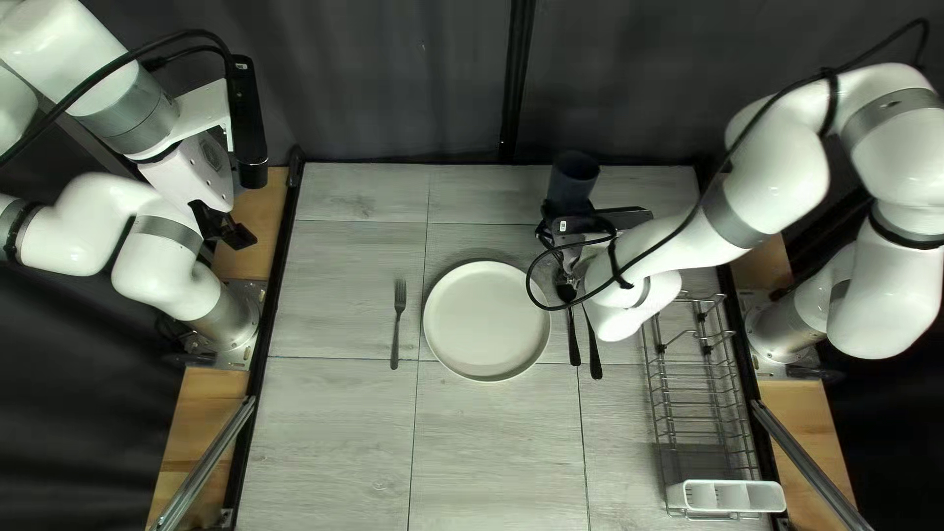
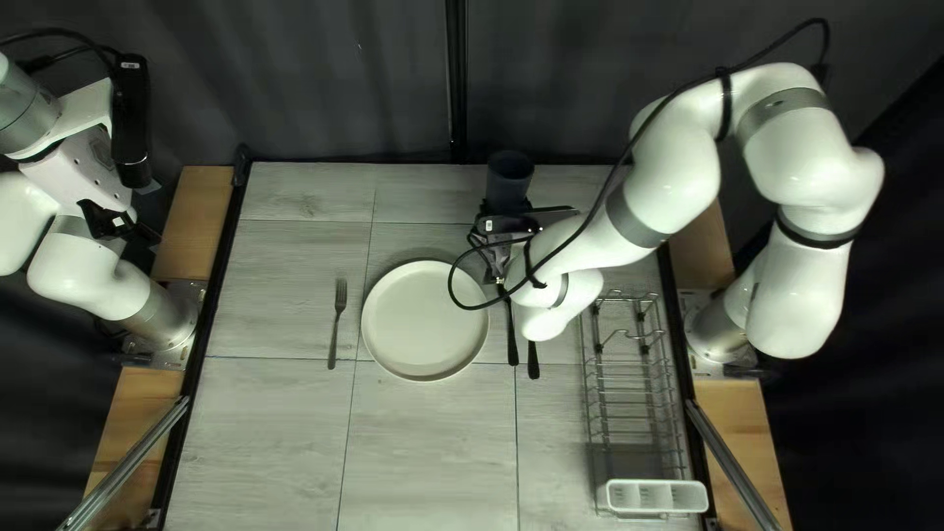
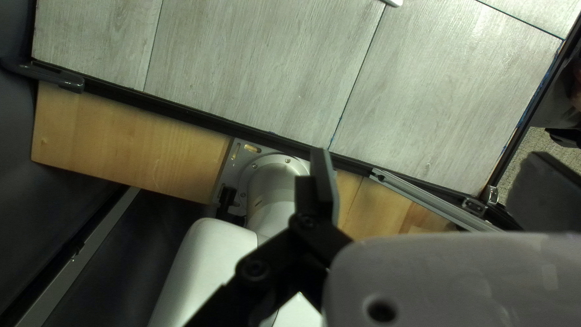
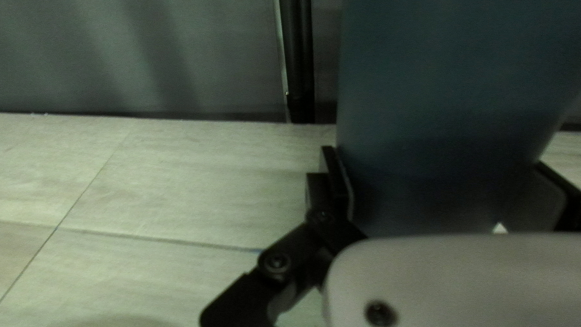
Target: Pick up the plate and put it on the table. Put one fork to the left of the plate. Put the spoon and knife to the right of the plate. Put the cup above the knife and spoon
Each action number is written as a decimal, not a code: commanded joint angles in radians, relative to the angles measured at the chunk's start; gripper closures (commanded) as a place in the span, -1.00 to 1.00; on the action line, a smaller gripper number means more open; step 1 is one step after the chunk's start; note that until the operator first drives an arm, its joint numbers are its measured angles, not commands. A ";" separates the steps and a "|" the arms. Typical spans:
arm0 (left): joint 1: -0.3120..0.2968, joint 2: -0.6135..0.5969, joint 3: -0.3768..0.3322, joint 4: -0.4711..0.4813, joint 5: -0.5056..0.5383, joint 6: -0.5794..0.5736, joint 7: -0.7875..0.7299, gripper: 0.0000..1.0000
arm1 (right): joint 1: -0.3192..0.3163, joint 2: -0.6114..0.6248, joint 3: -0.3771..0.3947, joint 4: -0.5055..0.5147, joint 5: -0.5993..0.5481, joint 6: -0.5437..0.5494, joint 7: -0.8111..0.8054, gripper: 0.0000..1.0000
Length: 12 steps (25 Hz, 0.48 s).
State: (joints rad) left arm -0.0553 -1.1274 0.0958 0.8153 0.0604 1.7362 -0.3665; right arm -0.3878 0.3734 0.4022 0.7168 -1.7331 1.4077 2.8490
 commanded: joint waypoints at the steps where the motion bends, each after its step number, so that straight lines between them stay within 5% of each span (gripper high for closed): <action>1: 0.000 0.000 0.000 0.000 0.000 0.000 0.000 -1.00 | 0.000 0.015 -0.009 0.002 -0.018 0.011 0.015 1.00; 12: 0.000 0.000 0.000 0.000 0.000 0.000 0.000 -1.00 | 0.007 0.125 -0.073 -0.020 -0.183 0.092 0.119 1.00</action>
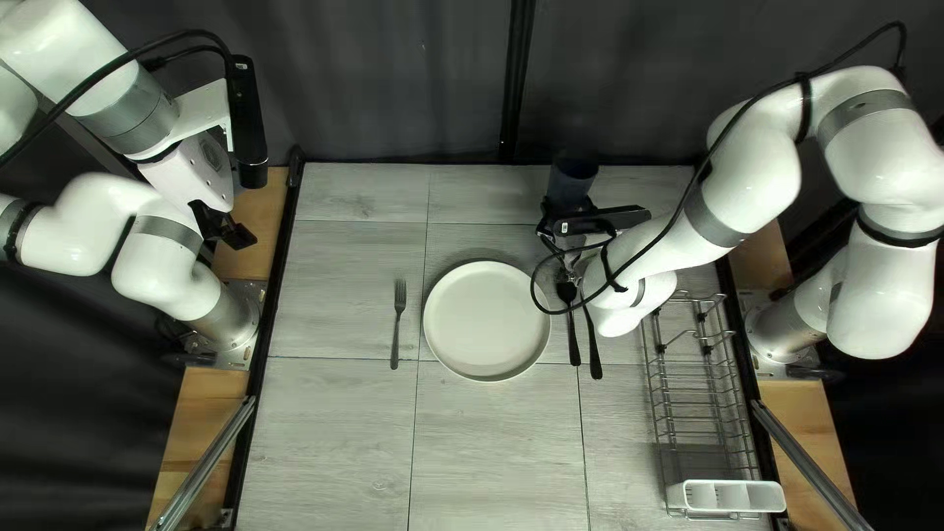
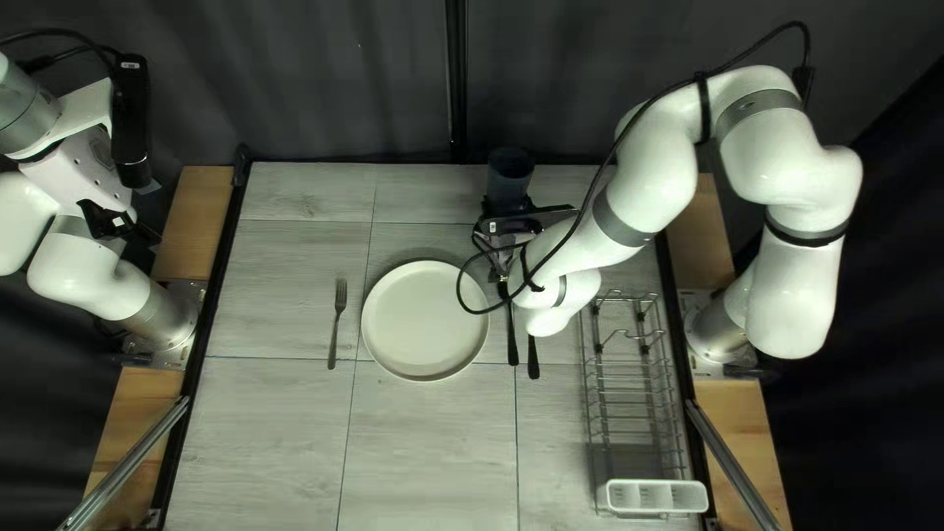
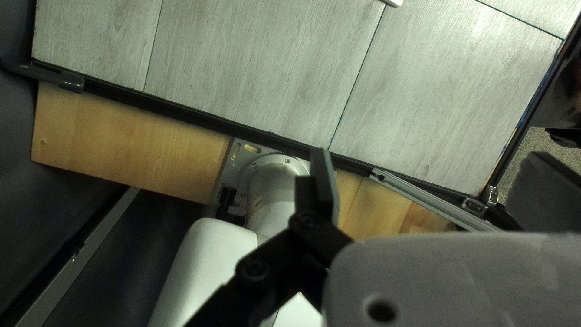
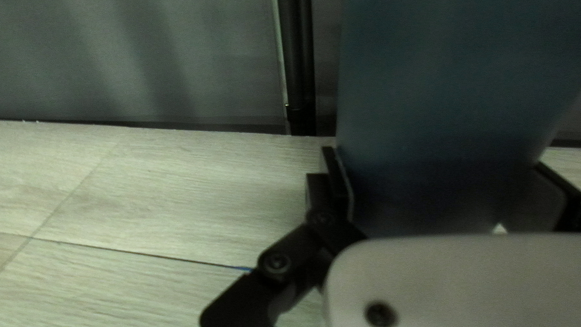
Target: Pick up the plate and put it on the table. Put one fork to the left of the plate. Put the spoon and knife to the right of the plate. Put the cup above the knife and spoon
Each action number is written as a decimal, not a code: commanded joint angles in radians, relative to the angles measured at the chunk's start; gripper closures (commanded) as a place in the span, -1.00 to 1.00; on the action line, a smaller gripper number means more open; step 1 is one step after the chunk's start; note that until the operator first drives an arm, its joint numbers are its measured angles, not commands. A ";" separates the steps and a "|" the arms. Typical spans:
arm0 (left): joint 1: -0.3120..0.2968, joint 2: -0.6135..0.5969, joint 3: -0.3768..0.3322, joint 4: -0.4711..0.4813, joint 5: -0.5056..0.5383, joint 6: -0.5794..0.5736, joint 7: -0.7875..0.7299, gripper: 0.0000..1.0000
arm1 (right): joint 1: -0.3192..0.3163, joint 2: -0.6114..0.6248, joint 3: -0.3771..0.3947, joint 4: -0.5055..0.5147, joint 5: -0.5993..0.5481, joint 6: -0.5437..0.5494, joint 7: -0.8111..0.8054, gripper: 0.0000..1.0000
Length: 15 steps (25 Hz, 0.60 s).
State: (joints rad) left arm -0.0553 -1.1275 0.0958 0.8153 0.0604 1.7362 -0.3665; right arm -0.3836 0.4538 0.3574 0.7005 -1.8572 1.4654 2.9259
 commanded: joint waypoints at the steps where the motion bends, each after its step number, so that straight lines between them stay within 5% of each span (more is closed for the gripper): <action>1: 0.000 0.000 0.000 0.000 0.000 0.000 0.000 -1.00 | 0.005 0.059 -0.034 -0.004 -0.075 0.046 0.054 1.00; 15: 0.000 0.000 0.000 0.000 0.000 0.000 0.000 -1.00 | 0.059 0.126 -0.025 0.012 -0.069 0.114 0.023 1.00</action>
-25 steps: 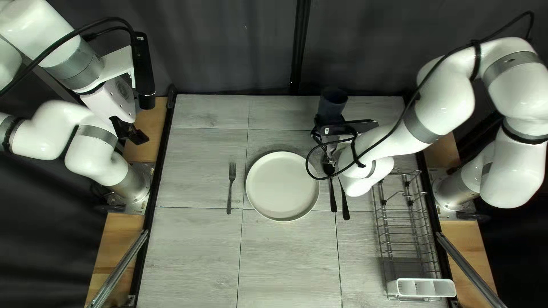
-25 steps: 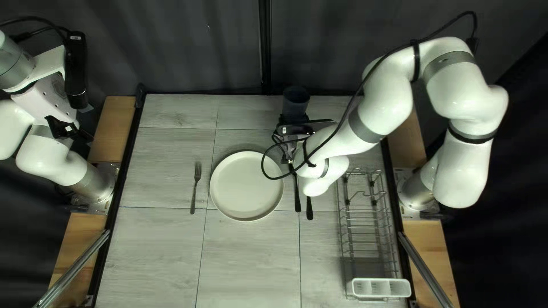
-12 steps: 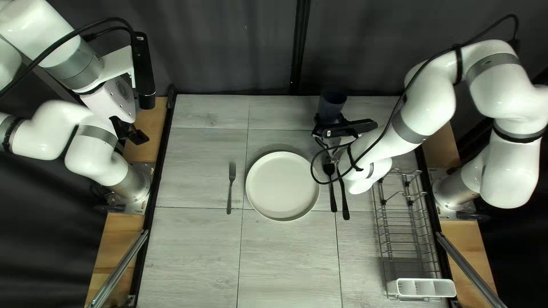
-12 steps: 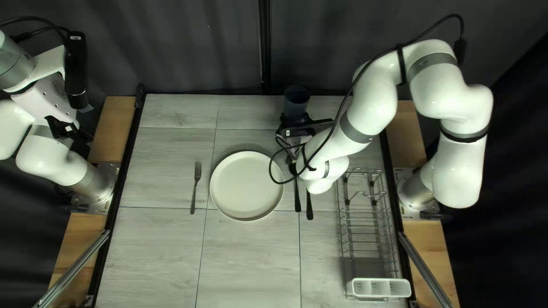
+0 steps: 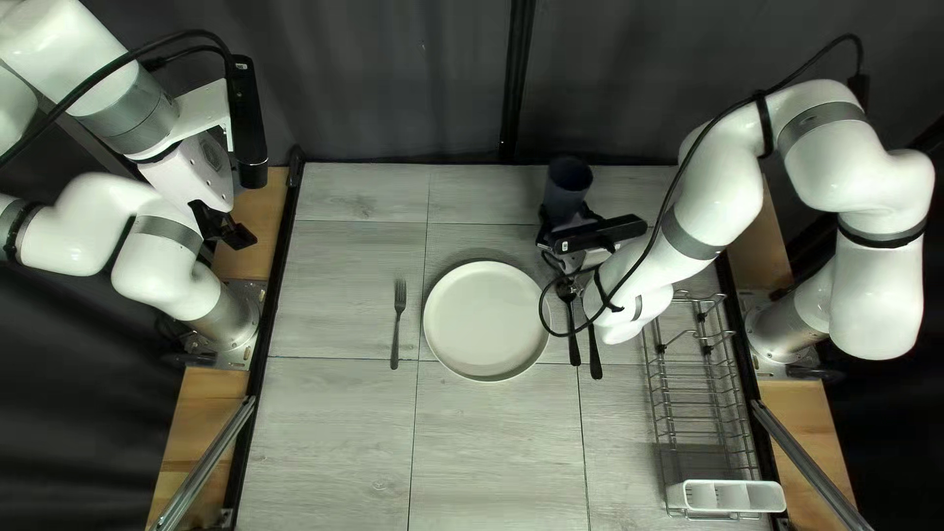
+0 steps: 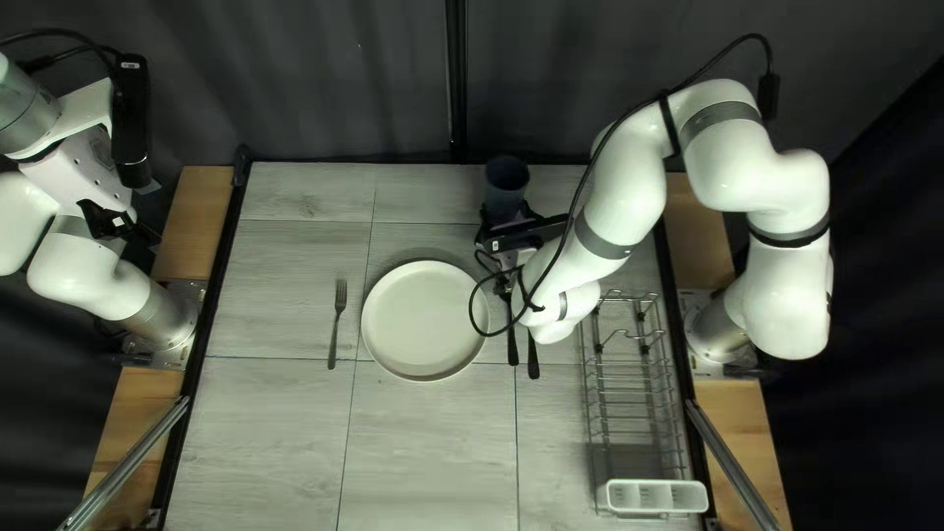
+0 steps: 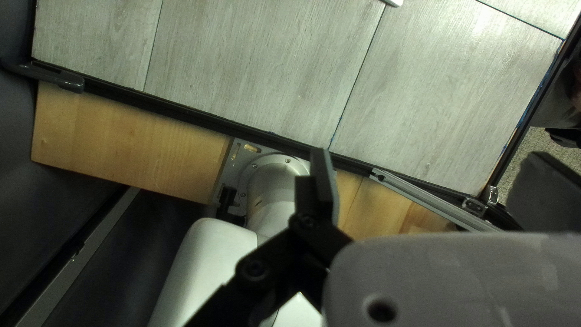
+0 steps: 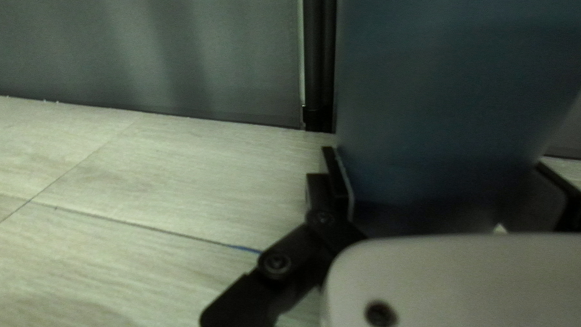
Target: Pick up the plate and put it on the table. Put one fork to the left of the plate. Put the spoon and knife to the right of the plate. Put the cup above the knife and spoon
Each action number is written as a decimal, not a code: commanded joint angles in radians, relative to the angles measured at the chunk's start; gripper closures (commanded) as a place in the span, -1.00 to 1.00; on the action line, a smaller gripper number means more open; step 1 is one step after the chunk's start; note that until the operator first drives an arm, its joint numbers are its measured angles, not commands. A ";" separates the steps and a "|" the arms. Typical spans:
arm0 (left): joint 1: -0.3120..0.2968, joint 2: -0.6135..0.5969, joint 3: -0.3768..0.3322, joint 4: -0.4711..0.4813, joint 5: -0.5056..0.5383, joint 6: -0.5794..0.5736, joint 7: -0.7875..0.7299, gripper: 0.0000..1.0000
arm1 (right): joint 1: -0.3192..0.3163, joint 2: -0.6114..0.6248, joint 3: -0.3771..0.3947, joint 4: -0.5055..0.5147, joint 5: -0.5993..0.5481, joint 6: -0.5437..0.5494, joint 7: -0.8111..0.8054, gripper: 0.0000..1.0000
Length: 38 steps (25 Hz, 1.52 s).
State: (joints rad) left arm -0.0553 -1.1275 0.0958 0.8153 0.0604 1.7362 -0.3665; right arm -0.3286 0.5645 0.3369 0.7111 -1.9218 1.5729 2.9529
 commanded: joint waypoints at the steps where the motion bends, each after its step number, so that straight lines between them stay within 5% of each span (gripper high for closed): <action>1: 0.000 0.000 0.000 0.000 0.000 0.000 0.000 -1.00 | 0.006 0.024 -0.005 0.003 -0.008 0.008 -0.003 1.00; 5: 0.000 0.000 0.000 0.000 0.000 0.000 0.000 -1.00 | 0.013 0.048 -0.007 0.010 -0.013 0.014 -0.003 0.87; 6: 0.000 0.000 0.000 0.000 0.000 0.000 0.000 -1.00 | 0.014 0.050 -0.007 0.011 -0.014 0.014 -0.005 -0.71; 8: 0.000 0.000 0.000 0.000 0.000 0.000 0.000 -1.00 | 0.013 0.037 -0.003 0.011 -0.012 0.008 -0.017 -1.00; 23: 0.000 0.000 0.000 0.000 0.000 0.000 0.000 -1.00 | 0.022 -0.262 0.103 -0.052 0.182 -0.071 -0.220 -1.00; 38: 0.000 0.000 0.000 0.000 0.000 0.000 0.000 -1.00 | 0.032 -0.340 0.127 -0.034 0.267 -0.065 -0.294 -1.00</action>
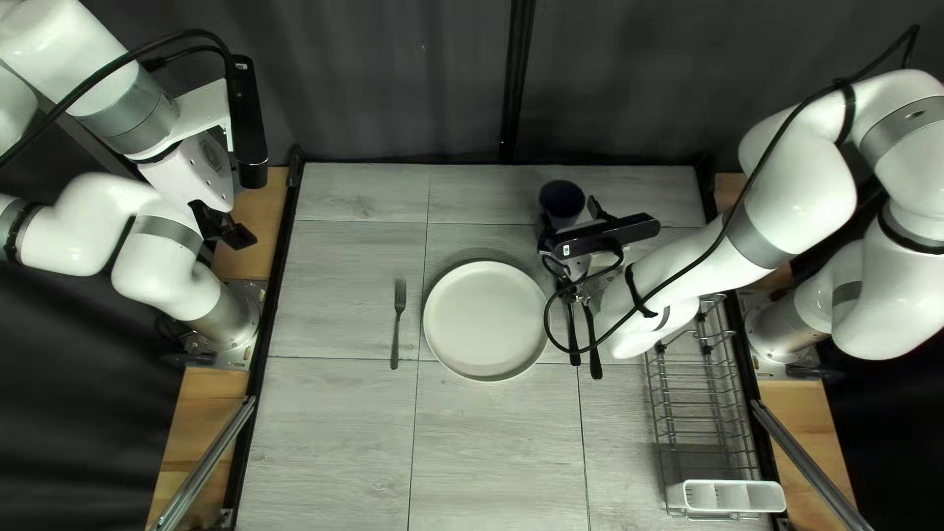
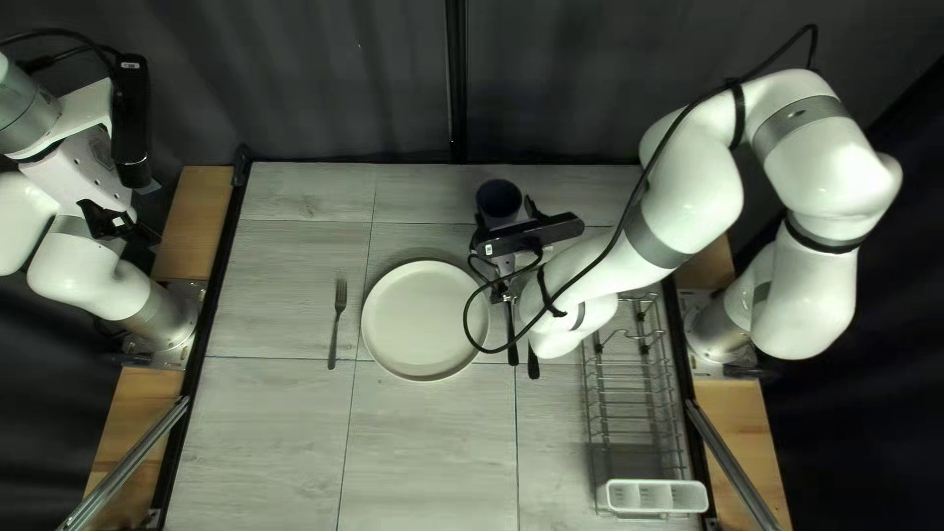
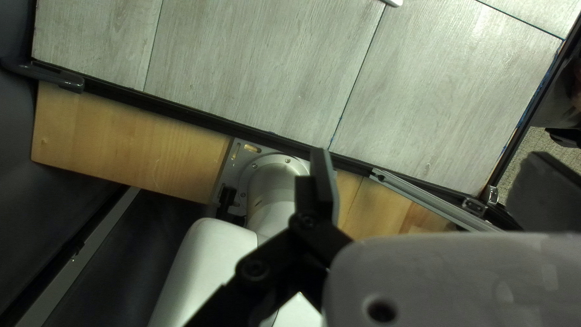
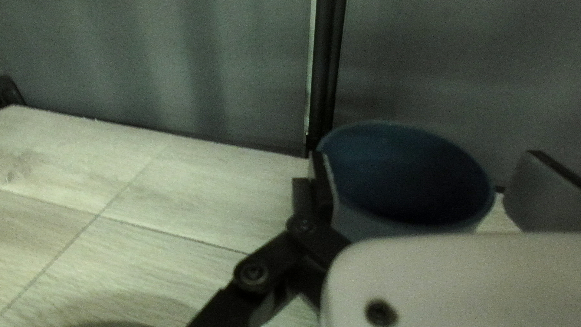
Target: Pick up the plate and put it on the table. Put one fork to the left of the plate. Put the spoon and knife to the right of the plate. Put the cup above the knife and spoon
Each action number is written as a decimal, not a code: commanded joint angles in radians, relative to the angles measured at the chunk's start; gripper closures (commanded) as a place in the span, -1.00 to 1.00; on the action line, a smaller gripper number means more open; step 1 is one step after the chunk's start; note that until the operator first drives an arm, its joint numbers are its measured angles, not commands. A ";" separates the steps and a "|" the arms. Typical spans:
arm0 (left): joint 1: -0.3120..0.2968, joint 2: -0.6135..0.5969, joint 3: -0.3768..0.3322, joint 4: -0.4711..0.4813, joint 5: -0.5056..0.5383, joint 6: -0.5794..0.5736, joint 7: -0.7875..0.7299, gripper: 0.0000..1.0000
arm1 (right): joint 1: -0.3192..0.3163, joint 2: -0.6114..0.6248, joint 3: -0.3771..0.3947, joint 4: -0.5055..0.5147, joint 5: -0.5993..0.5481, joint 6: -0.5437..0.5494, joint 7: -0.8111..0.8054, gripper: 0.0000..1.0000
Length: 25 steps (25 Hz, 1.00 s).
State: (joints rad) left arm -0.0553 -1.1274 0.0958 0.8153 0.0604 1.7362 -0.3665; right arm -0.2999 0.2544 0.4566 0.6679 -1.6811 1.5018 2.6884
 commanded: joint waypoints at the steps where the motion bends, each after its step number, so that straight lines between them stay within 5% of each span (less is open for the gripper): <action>1: 0.000 0.000 0.000 0.000 0.000 0.000 0.000 -1.00 | 0.005 -0.043 0.010 0.007 0.033 0.007 -0.038 -1.00; 4: 0.000 0.000 0.000 0.000 0.000 0.000 0.000 -1.00 | -0.002 -0.130 0.018 -0.016 0.049 -0.043 -0.076 -1.00; 7: 0.000 0.000 0.000 0.000 0.000 0.000 0.000 -1.00 | -0.021 -0.361 -0.009 -0.118 0.035 -0.260 -0.173 -1.00; 12: 0.000 0.000 0.000 0.000 0.000 0.000 0.000 -1.00 | -0.054 -0.754 -0.267 -0.252 -0.141 -0.819 -0.494 -1.00; 16: 0.000 0.000 0.000 0.000 0.000 0.000 0.000 -1.00 | -0.118 -0.796 -0.424 -0.198 -0.257 -1.128 -0.736 -1.00; 25: 0.000 0.000 0.000 0.000 0.000 0.000 0.000 -1.00 | -0.115 -0.743 -0.435 -0.148 -0.308 -1.136 -0.702 -1.00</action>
State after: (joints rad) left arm -0.0553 -1.1274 0.0958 0.8153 0.0604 1.7362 -0.3665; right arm -0.4145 -0.4894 0.0225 0.5195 -1.9874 0.3664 1.9865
